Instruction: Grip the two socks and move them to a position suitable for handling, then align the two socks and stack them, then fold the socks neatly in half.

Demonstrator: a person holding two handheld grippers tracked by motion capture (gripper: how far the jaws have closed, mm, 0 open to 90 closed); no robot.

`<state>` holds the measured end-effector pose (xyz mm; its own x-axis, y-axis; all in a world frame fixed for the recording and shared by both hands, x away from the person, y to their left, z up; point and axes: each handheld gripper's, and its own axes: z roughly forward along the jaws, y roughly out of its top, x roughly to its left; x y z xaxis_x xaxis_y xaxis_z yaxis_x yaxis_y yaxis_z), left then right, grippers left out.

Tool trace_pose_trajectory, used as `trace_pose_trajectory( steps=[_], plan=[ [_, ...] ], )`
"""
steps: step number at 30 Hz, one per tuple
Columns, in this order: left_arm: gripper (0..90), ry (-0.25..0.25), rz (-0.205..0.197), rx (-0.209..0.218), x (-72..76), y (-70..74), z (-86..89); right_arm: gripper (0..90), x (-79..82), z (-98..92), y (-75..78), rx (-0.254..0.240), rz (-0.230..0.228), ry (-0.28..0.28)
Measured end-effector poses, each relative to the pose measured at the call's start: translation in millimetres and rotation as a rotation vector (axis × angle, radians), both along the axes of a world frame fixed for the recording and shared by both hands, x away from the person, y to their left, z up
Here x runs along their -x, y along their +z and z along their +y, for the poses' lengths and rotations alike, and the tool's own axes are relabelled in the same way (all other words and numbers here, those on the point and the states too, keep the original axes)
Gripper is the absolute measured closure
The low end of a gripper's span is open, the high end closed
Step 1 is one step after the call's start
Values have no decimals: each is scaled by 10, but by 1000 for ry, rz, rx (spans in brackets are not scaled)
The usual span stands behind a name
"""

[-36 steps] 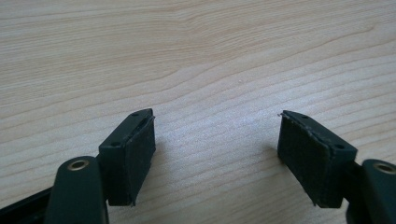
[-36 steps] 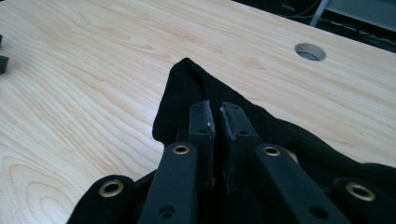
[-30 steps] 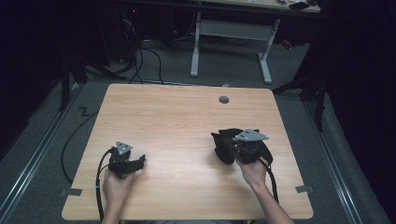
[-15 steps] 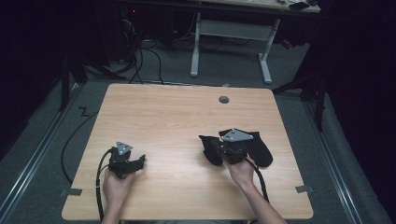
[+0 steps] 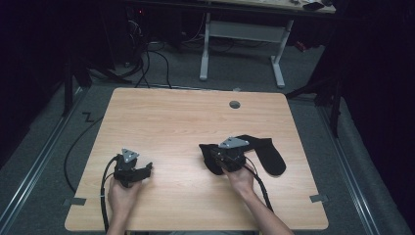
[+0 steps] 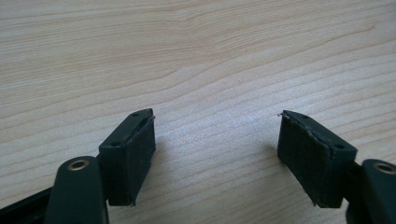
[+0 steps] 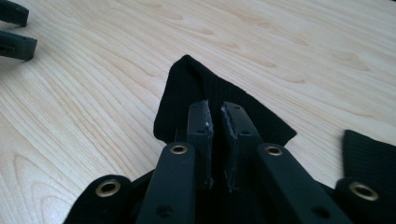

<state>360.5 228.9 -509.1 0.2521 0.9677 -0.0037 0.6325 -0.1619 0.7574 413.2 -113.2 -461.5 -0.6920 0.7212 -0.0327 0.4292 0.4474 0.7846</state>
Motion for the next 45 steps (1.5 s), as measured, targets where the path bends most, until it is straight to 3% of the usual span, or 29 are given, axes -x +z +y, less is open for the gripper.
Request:
trace_pose_trajectory(
  steps=[8,16,17,22,23,29,34,40,44,45],
  plan=[
    [281,0,0,0,0,0,0,793,-41,153,-148,40,33,-5],
    [280,-2,0,0,0,0,0,705,-64,195,-261,56,66,-1],
    [280,-2,0,0,1,0,-1,651,-69,201,-286,62,80,4],
    [281,-3,1,3,-2,1,3,579,-42,176,-256,41,80,12],
    [281,-2,1,5,-5,2,6,562,-5,127,-202,26,62,19],
    [272,-1,1,7,-34,3,-29,566,56,-58,-91,8,36,14],
    [282,-36,3,25,-42,52,-164,617,116,-255,-46,11,19,13],
    [284,-110,4,45,-44,100,-495,696,136,-519,-123,-22,33,7],
    [270,-171,7,55,-89,141,-809,692,168,-530,-174,-6,35,28],
    [268,-171,7,55,-89,141,-809,692,168,-530,-174,-6,35,28]
  ],
)
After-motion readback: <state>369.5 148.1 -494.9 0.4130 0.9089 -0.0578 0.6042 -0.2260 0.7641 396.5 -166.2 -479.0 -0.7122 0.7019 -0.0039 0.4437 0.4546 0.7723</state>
